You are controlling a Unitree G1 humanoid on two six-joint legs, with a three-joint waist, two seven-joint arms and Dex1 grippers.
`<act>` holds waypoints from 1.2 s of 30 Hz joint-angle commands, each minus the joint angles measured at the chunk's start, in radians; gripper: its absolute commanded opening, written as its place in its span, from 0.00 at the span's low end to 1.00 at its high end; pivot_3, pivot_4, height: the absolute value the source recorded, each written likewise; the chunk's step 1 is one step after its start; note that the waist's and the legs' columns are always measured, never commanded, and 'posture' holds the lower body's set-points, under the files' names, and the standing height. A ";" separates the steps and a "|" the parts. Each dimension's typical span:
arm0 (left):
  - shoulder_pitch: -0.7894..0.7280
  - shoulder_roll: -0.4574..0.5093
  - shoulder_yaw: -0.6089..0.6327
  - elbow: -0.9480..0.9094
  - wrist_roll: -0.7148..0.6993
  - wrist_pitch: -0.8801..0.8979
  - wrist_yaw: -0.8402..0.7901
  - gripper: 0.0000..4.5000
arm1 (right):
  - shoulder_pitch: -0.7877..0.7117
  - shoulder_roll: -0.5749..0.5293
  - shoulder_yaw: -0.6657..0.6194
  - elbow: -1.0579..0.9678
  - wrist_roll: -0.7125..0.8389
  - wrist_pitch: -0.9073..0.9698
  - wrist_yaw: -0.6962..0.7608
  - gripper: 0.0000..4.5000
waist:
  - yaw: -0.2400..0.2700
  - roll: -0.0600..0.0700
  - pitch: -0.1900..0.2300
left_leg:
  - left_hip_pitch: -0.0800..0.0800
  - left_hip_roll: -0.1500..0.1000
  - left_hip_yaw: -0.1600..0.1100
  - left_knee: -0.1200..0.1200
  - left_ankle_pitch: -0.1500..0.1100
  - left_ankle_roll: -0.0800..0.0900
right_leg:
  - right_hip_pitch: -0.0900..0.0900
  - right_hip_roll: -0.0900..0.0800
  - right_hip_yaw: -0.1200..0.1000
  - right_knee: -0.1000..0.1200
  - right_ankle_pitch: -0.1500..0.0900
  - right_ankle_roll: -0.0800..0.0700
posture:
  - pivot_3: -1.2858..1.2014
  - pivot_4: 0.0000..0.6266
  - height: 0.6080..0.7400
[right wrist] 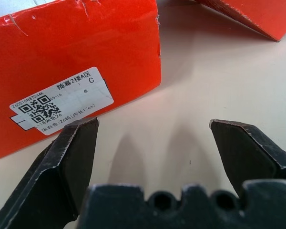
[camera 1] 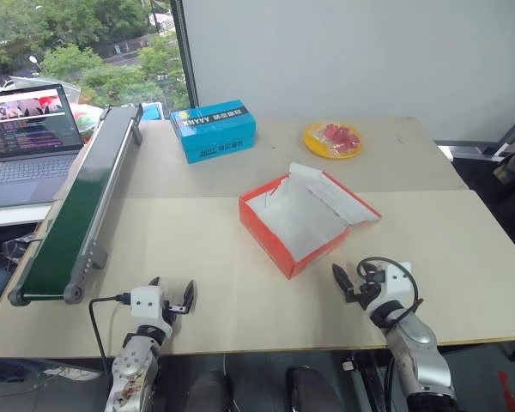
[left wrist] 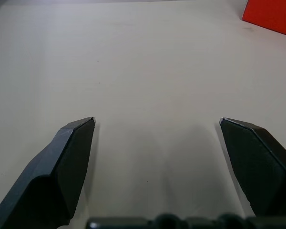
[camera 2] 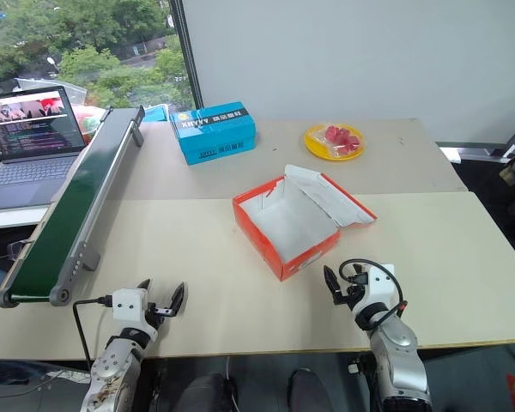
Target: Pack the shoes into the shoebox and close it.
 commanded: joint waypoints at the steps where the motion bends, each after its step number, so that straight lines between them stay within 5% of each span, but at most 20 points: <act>1: 0.007 -0.004 -0.013 0.054 -0.003 0.017 -0.021 1.00 | 0.013 0.016 0.000 -0.053 -0.003 -0.033 -0.023 0.98 | 0.000 0.000 0.000 | 0.000 0.000 0.000 0.000 0.000 0.000 | 0.000 0.000 0.000 0.000 0.000 0.000 | 0.52 0.24 1.00; 6: -0.114 0.001 0.114 0.055 -0.155 0.129 0.002 1.00 | 0.023 0.046 -0.086 -0.142 0.008 0.030 -0.182 0.98 | 0.009 0.001 -0.001 | 0.001 0.000 -0.001 0.000 0.000 0.000 | 0.001 0.000 -0.001 0.001 0.000 0.000 | 0.52 0.24 1.00; 16: -0.412 0.127 0.110 -0.061 -0.104 0.248 0.038 1.00 | -0.288 -0.047 -0.164 -0.356 -0.013 0.258 -0.406 0.98 | -0.007 -0.006 0.002 | -0.002 -0.002 -0.003 0.000 0.003 -0.003 | -0.001 0.004 -0.001 0.002 0.005 0.002 | 0.52 0.24 1.00; 20: -0.462 0.144 0.103 -0.125 -0.077 0.311 0.073 1.00 | -0.437 -0.101 -0.034 -0.315 -0.014 0.359 -0.313 0.98 | -0.008 -0.006 0.003 | -0.005 -0.003 -0.003 0.000 0.003 -0.003 | -0.003 0.003 0.000 0.003 0.005 0.002 | 0.52 0.24 1.00; 26: -0.430 0.129 0.114 -0.286 -0.081 0.468 0.151 1.00 | -0.610 -0.032 0.097 -0.187 0.066 0.377 -0.137 0.98 | -0.011 -0.007 0.004 | -0.003 -0.002 -0.003 0.000 0.003 -0.003 | -0.002 0.004 -0.001 0.003 0.006 0.002 | 0.52 0.24 1.00; 36: -0.351 0.100 0.244 -0.477 -0.162 0.643 0.244 1.00 | -0.693 -0.011 0.250 -0.035 0.069 0.372 0.107 0.98 | -0.003 -0.008 0.004 | -0.005 -0.002 -0.004 0.001 0.003 -0.003 | -0.002 0.001 -0.002 0.002 0.007 0.004 | 0.52 0.24 1.00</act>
